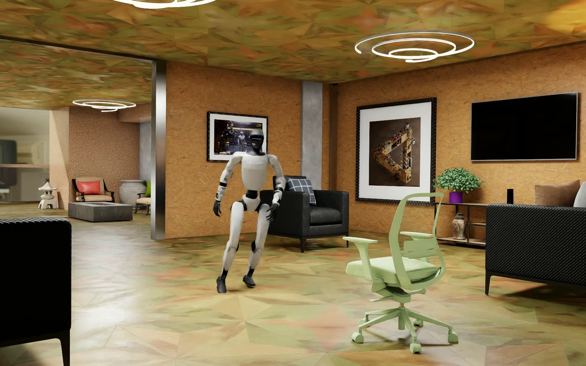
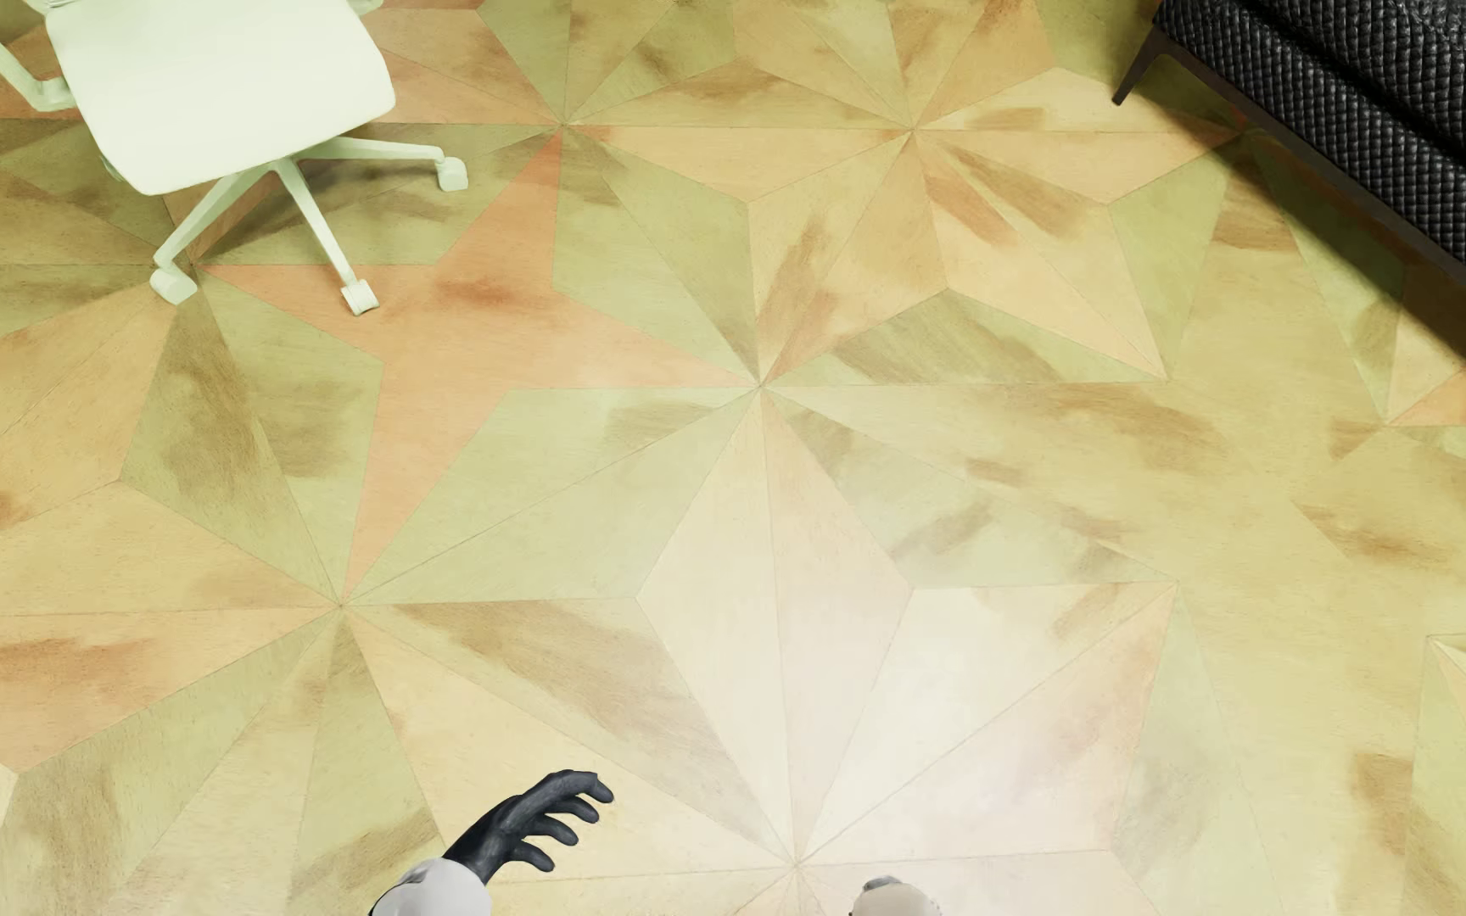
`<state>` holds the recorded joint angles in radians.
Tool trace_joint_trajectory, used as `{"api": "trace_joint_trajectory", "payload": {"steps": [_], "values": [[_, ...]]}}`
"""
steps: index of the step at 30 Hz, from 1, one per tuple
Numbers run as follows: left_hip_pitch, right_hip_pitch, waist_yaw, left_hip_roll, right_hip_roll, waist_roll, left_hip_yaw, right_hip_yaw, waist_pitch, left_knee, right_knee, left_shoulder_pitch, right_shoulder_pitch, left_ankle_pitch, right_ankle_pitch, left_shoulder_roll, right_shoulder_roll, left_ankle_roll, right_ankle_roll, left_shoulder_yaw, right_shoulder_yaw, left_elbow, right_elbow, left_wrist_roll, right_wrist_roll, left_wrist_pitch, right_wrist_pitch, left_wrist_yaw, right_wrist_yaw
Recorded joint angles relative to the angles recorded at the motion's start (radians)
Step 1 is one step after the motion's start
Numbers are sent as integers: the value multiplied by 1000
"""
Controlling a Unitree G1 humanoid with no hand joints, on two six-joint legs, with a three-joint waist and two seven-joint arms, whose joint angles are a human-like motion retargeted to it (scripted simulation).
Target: Move towards the light lime officechair
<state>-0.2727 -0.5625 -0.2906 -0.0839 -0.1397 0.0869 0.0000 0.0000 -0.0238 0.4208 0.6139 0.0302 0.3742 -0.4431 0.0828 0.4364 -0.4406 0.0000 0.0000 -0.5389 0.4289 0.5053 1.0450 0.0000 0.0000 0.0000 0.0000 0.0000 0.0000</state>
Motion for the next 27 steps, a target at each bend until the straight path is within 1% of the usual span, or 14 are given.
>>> {"api": "trace_joint_trajectory", "payload": {"steps": [4, 6, 8, 10, 12, 13, 15, 16, 18, 20, 22, 24, 26, 27], "values": [[83, -179, 86, 42, 51, 5, 0, 0, 18, 11, -128, 40, -94, 53, -19, 32, -58, 0, 0, 61, -164, -15, -288, 0, 0, 0, 0, 0, 0], [152, -209, 76, 55, 64, 8, 0, 0, 29, 18, -156, 68, -159, 26, 33, 44, -78, 0, 0, 64, -269, -7, -398, 0, 0, 0, 0, 0, 0], [212, -214, 38, 73, 48, -4, 0, 0, 39, 39, -129, 74, -223, -19, 71, 42, -79, 0, 0, 46, -358, 39, -460, 0, 0, 0, 0, 0, 0], [269, -161, 38, 77, 28, -21, 0, 0, 23, 59, -91, 77, -243, -29, 5, 22, -67, 0, 0, 13, -386, 94, -467, 0, 0, 0, 0, 0, 0], [316, -67, 57, 84, 8, -39, 0, 0, -16, 78, -93, 99, -229, -12, -39, -6, -58, 0, 0, -4, -364, 130, -448, 0, 0, 0, 0, 0, 0], [324, -34, 99, 95, 23, -30, 0, 0, -31, 111, -95, 123, -219, 27, 6, -25, -50, 0, 0, 6, -320, 146, -402, 0, 0, 0, 0, 0, 0], [320, 17, 205, 106, 65, 2, 0, 0, -56, 216, -77, 180, -209, 148, 47, -68, -34, 0, 0, 37, -215, 192, -276, 0, 0, 0, 0, 0, 0], [287, 50, 249, 104, 82, 21, 0, 0, -66, 307, -75, 213, -210, 233, 30, -89, -26, 0, 0, 50, -162, 225, -201, 0, 0, 0, 0, 0, 0], [151, 151, 280, 99, 86, 48, 0, 0, -72, 570, -102, 260, -205, 389, -40, -108, -12, 0, 0, 28, -89, 287, -87, 0, 0, 0, 0, 0, 0], [20, 253, 282, 107, 89, 64, 0, 0, -39, 820, -106, 265, -174, 399, -122, -86, -5, 0, 0, -31, -65, 307, -89, 0, 0, 0, 0, 0, 0], [-81, 340, 295, 125, 89, 60, 0, 0, -12, 918, -112, 274, -145, 402, -187, -66, 3, 0, 0, -35, -49, 325, -115, 0, 0, 0, 0, 0, 0], [-164, 407, 314, 140, 78, 39, 0, 0, 1, 835, -112, 291, -124, 467, -240, -53, 17, 0, 0, 17, -40, 340, -128, 0, 0, 0, 0, 0, 0], [-200, 477, 333, 137, 68, 7, 0, 0, 9, 568, -117, 305, -105, 555, -298, -35, 27, 0, 0, 74, -13, 323, -140, 0, 0, 0, 0, 0, 0], [-202, 511, 342, 130, 67, -6, 0, 0, 11, 419, -123, 304, -99, 549, -328, -30, 25, 0, 0, 85, 7, 312, -146, 0, 0, 0, 0, 0, 0]]}}
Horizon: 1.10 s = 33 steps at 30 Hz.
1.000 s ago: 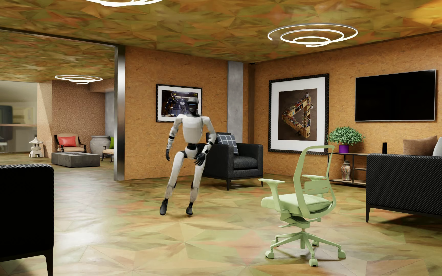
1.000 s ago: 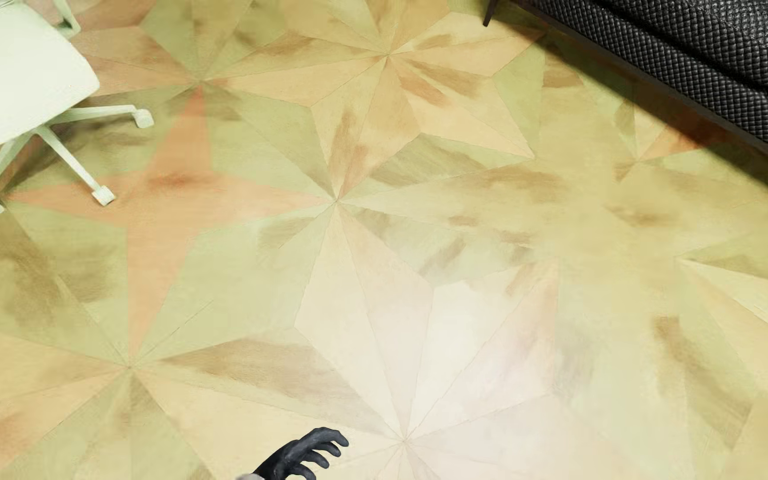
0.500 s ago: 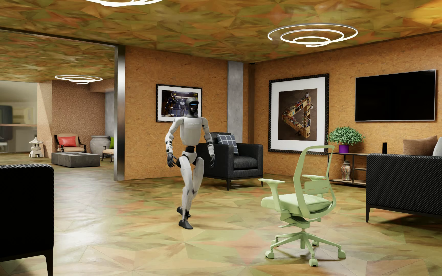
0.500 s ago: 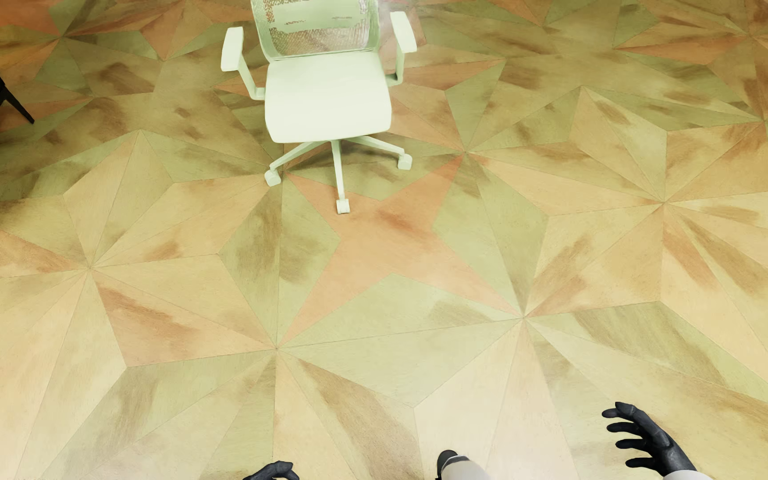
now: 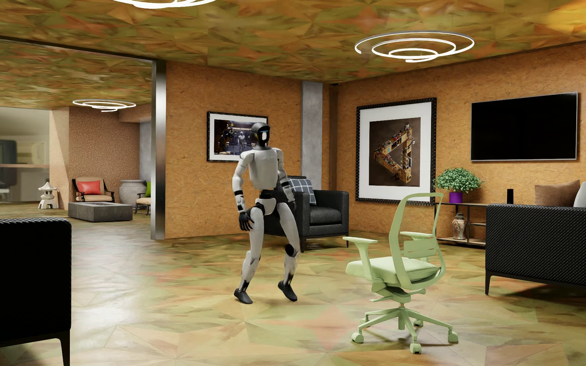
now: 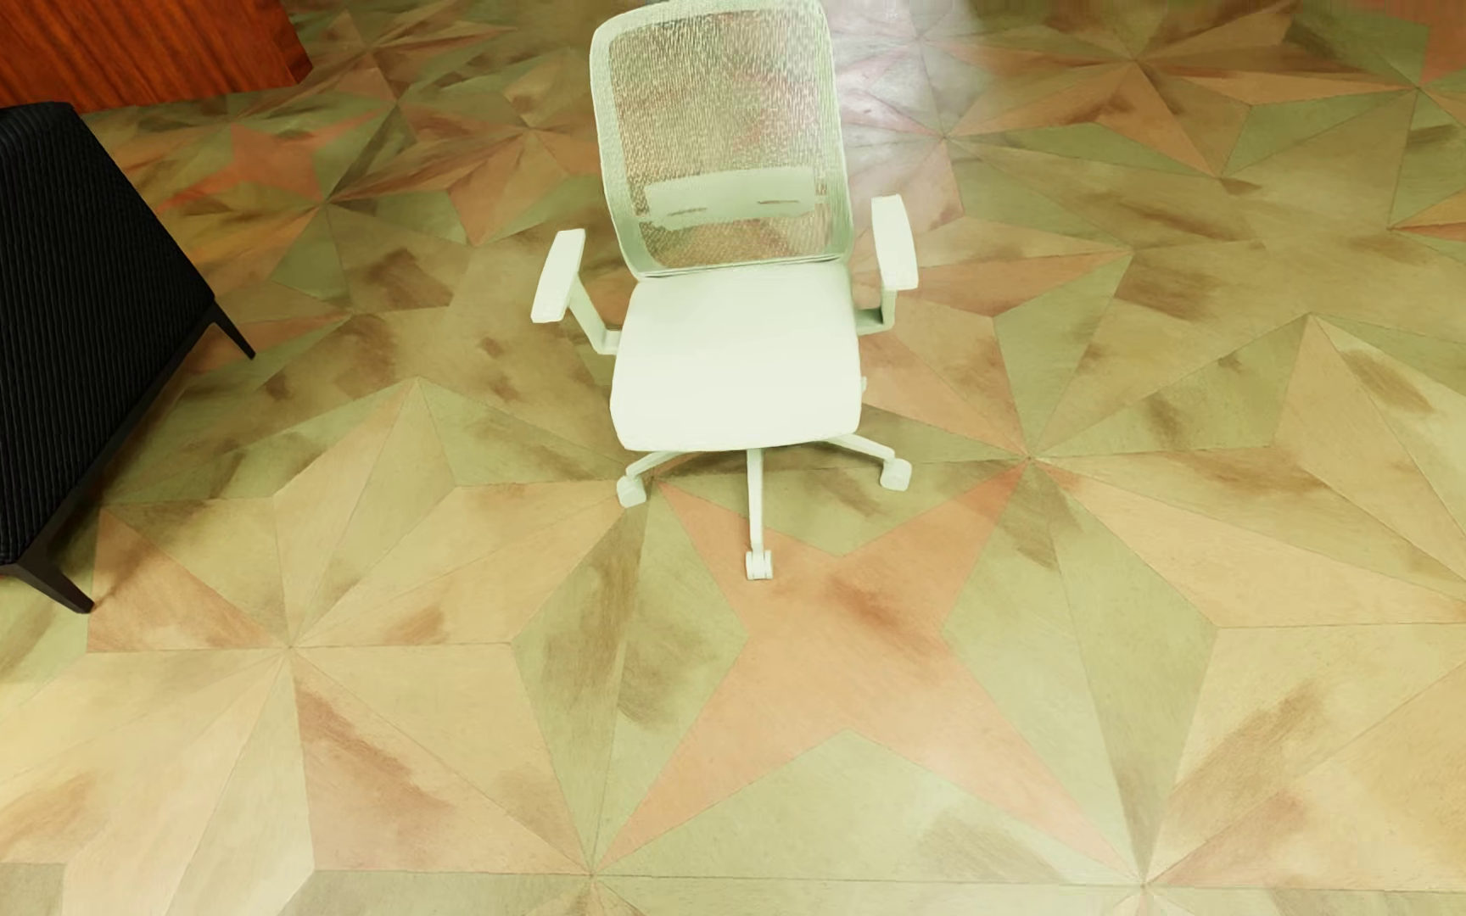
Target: Move towards the light lime officechair
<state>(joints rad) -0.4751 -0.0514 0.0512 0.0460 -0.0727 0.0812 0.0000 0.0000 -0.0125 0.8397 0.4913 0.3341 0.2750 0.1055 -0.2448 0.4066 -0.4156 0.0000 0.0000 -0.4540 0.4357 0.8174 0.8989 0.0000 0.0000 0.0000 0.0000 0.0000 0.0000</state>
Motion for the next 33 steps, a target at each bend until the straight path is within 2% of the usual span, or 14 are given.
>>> {"api": "trace_joint_trajectory", "payload": {"steps": [3, 5, 6, 8, 10, 14, 15, 17, 19, 23, 27, 29, 31, 33], "values": [[15, 74, 36, 4, 13, -21, 0, 0, -5, -415, -6, -13, 5, -165, -86, 2, -17, 0, 0, 9, 46, -23, -8, 0, 0, 0, 0, 0, 0], [27, 121, 48, 39, 21, -25, 0, 0, -4, -424, 14, -5, 0, -324, -146, -12, -30, 0, 0, 2, 32, -34, 7, 0, 0, 0, 0, 0, 0], [22, 147, 48, 49, 21, -28, 0, 0, 0, -424, 28, 3, -1, -298, -174, -19, -36, 0, 0, -7, 13, -41, 15, 0, 0, 0, 0, 0, 0], [-8, 182, 46, 58, 13, -39, 0, 0, -1, -383, 63, 18, -2, -59, -192, -33, -40, 0, 0, -36, -51, -46, 28, 0, 0, 0, 0, 0, 0], [-32, 179, 31, 52, -24, -70, 0, 0, 4, -286, 129, 18, -10, 97, -77, -40, -27, 0, 0, -80, -119, -16, 36, 0, 0, 0, 0, 0, 0], [38, -113, -10, 5, -149, -147, 0, 0, 3, -254, 560, -26, -33, 4, 442, -2, 1, 0, 0, -136, -125, 39, -24, 0, 0, 0, 0, 0, 0], [56, -224, -22, -6, -173, -164, 0, 0, 3, -262, 698, -38, -44, -26, 461, 21, 0, 0, 0, -132, -105, 26, -67, 0, 0, 0, 0, 0, 0], [85, -355, -69, -7, -163, -158, 0, 0, 18, -276, 805, -86, -61, -60, 314, 65, 9, 0, 0, -97, -101, 20, -140, 0, 0, 0, 0, 0, 0], [113, -429, -119, 0, -137, -134, 0, 0, 23, -301, 736, -143, -67, -98, 257, 97, 18, 0, 0, -42, -116, 34, -176, 0, 0, 0, 0, 0, 0], [160, -369, -184, 6, -73, -97, 0, 0, -5, -354, 191, -236, -53, -183, 291, 144, 13, 0, 0, 71, -96, -9, -173, 0, 0, 0, 0, 0, 0], [293, -283, -110, -12, -73, -160, 0, 0, -60, -349, -29, -314, -36, -375, 321, 185, 38, 0, 0, 84, 1, -127, -24, 0, 0, 0, 0, 0, 0], [309, -268, -40, -16, -91, -186, 0, 0, -70, -339, -23, -304, -56, -399, 319, 151, 51, 0, 0, 123, 101, -140, 59, 0, 0, 0, 0, 0, 0], [292, -232, -38, -14, -83, -165, 0, 0, -80, -371, -26, -244, -76, -405, 298, 64, 46, 0, 0, 155, 112, -72, 81, 0, 0, 0, 0, 0, 0], [303, -196, -40, -10, -73, -148, 0, 0, -86, -383, -37, -185, -84, -404, 252, -10, 38, 0, 0, 92, 56, 23, 39, 0, 0, 0, 0, 0, 0]]}}
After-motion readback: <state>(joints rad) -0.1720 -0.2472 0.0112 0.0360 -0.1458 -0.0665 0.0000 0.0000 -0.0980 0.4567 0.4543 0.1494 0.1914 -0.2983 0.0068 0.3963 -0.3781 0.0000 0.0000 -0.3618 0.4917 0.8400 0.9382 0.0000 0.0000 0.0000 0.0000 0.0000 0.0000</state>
